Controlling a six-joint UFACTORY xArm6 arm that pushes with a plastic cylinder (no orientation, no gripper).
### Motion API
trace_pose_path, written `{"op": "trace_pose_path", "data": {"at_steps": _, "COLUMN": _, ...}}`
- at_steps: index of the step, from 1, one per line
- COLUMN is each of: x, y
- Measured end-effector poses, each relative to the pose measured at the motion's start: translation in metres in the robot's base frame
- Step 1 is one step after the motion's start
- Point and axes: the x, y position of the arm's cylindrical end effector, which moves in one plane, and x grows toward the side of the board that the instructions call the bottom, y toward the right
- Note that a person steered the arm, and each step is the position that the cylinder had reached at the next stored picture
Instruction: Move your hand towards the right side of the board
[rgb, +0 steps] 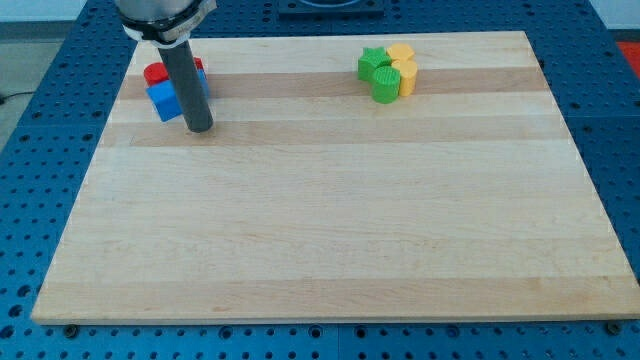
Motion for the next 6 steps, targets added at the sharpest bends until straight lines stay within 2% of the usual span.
{"op": "trace_pose_path", "data": {"at_steps": 6, "x": 0.005, "y": 0.024}}
